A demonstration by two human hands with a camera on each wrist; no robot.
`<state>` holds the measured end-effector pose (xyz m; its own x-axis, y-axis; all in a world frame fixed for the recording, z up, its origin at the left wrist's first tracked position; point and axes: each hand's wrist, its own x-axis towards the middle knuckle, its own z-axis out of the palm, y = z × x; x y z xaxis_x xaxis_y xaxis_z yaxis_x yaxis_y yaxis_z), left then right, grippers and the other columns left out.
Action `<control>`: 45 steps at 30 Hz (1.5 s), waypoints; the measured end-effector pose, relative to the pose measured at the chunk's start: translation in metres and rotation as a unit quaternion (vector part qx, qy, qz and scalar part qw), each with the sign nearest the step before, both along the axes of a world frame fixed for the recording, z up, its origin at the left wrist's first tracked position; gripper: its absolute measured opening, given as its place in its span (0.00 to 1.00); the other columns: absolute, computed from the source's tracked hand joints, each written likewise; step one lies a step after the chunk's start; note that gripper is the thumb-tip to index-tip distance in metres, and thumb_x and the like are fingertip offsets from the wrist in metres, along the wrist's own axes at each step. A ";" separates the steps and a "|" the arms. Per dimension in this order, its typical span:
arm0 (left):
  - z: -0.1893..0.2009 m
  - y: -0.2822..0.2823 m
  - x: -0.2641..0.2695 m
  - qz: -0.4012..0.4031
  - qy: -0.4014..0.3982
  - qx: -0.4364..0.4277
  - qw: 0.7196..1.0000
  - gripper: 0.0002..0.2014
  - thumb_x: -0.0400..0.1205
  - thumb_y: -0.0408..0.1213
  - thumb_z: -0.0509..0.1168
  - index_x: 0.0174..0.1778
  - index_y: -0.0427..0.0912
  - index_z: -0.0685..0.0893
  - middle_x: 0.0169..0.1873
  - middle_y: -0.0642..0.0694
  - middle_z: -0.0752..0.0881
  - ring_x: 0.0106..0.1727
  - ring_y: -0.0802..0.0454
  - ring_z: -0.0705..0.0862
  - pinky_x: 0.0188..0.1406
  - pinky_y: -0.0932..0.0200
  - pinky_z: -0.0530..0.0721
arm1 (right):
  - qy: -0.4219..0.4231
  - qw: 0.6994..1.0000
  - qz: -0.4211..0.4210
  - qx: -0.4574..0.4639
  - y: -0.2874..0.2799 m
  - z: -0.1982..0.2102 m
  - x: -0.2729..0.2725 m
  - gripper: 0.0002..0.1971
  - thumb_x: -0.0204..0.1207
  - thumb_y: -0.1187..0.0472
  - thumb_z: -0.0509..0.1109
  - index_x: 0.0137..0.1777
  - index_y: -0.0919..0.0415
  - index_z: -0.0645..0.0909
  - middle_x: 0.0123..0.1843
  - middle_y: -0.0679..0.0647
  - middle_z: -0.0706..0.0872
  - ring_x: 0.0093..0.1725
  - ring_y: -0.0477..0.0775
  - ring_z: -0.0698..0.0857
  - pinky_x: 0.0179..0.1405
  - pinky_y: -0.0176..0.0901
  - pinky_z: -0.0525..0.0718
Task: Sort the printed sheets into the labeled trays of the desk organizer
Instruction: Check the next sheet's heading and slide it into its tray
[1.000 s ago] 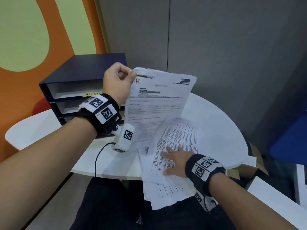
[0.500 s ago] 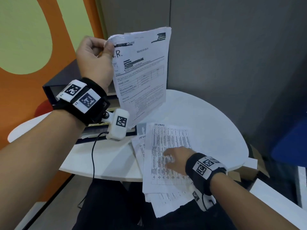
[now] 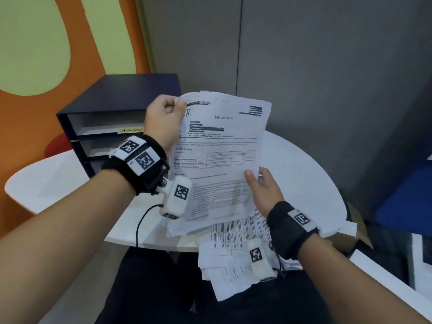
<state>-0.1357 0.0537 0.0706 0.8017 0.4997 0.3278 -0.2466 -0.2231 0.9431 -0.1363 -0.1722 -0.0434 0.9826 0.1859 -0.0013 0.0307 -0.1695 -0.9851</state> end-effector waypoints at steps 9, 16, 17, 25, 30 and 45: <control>-0.097 0.049 -0.038 0.028 0.269 -0.086 0.959 0.30 0.68 0.63 0.61 0.50 0.40 0.86 0.51 0.39 0.91 0.53 0.36 0.89 0.60 0.39 0.86 | 0.048 0.999 0.023 -0.008 0.003 -0.019 0.002 0.05 0.82 0.60 0.66 0.50 0.57 0.84 0.47 0.54 0.91 0.45 0.53 0.88 0.47 0.42 0.85; -0.144 0.079 -0.097 0.033 0.362 -0.075 0.929 0.06 0.86 0.36 0.66 0.49 0.35 0.81 0.42 0.36 0.89 0.38 0.38 0.89 0.34 0.53 0.85 | 0.106 0.980 0.129 -0.104 0.021 -0.028 -0.015 0.07 0.82 0.61 0.66 0.54 0.57 0.84 0.42 0.51 0.90 0.35 0.47 0.88 0.28 0.31 0.82; -0.147 0.085 -0.100 0.039 0.365 -0.069 0.928 0.06 0.85 0.35 0.66 0.51 0.35 0.82 0.44 0.34 0.90 0.41 0.36 0.89 0.35 0.52 0.85 | 0.106 0.979 0.137 -0.107 0.027 -0.028 -0.018 0.07 0.82 0.60 0.66 0.54 0.56 0.84 0.43 0.51 0.91 0.35 0.47 0.89 0.28 0.31 0.83; -0.151 0.145 -0.105 0.089 0.331 -0.104 0.934 0.15 0.73 0.41 0.71 0.47 0.32 0.81 0.44 0.33 0.84 0.43 0.36 0.84 0.48 0.35 0.85 | 0.101 0.972 0.173 -0.119 0.079 -0.025 -0.032 0.11 0.84 0.59 0.65 0.61 0.58 0.84 0.47 0.50 0.91 0.41 0.46 0.91 0.41 0.37 0.88; -0.127 0.164 -0.098 0.107 0.312 -0.169 0.929 0.11 0.82 0.33 0.69 0.37 0.38 0.75 0.42 0.36 0.81 0.44 0.41 0.80 0.44 0.46 0.76 | 0.102 0.976 0.154 -0.112 0.116 -0.019 -0.024 0.10 0.84 0.60 0.64 0.60 0.57 0.85 0.50 0.53 0.91 0.46 0.52 0.90 0.47 0.41 0.89; -0.125 0.171 -0.104 -0.231 0.386 -0.130 0.884 0.26 0.71 0.37 0.79 0.66 0.35 0.86 0.60 0.39 0.90 0.62 0.40 0.89 0.68 0.45 0.82 | 0.108 0.988 -0.015 -0.112 0.172 -0.033 0.011 0.11 0.85 0.62 0.60 0.62 0.61 0.80 0.52 0.57 0.85 0.42 0.50 0.81 0.38 0.37 0.77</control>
